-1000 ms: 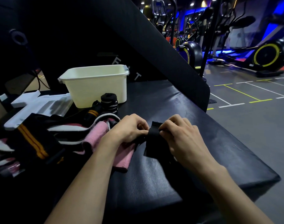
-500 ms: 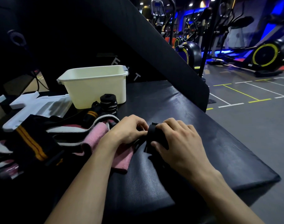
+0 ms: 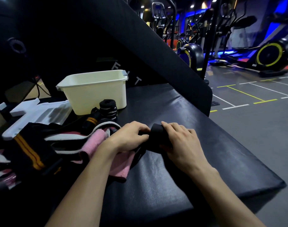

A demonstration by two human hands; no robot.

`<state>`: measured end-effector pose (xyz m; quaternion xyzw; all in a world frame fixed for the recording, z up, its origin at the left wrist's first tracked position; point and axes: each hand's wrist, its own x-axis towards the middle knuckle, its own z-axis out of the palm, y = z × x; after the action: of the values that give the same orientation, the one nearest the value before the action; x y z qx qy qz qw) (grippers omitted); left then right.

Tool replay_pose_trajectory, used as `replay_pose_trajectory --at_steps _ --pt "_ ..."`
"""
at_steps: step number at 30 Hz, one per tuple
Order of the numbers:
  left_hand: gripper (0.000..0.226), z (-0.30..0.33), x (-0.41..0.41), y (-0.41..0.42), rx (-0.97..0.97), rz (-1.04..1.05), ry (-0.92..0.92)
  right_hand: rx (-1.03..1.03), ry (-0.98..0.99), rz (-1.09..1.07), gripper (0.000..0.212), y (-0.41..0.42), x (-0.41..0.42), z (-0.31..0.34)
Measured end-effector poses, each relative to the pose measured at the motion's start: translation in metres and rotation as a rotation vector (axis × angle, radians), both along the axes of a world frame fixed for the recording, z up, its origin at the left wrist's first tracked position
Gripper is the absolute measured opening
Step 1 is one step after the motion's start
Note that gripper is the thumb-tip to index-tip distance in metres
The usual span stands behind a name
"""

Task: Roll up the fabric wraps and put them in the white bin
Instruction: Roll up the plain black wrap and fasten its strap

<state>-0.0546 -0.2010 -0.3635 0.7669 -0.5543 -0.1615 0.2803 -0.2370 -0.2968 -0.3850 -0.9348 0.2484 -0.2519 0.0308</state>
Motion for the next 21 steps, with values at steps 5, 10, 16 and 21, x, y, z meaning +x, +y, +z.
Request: replay_pose_trajectory --at_steps 5,10,16,21 --pt "0.021 0.004 -0.005 -0.001 -0.149 -0.067 0.169 0.089 -0.125 -0.033 0.075 -0.004 -0.011 0.0" --pt "0.037 0.014 -0.024 -0.003 -0.361 -0.105 0.395 0.61 -0.495 -0.04 0.065 -0.005 -0.032 0.008" --pt "0.047 0.006 -0.042 -0.014 -0.416 -0.162 0.519 1.138 -0.817 0.162 0.052 0.0 -0.054 0.015" --pt "0.036 0.009 -0.051 -0.014 -0.444 -0.215 0.63 1.402 -0.927 0.231 0.055 0.001 -0.058 0.017"
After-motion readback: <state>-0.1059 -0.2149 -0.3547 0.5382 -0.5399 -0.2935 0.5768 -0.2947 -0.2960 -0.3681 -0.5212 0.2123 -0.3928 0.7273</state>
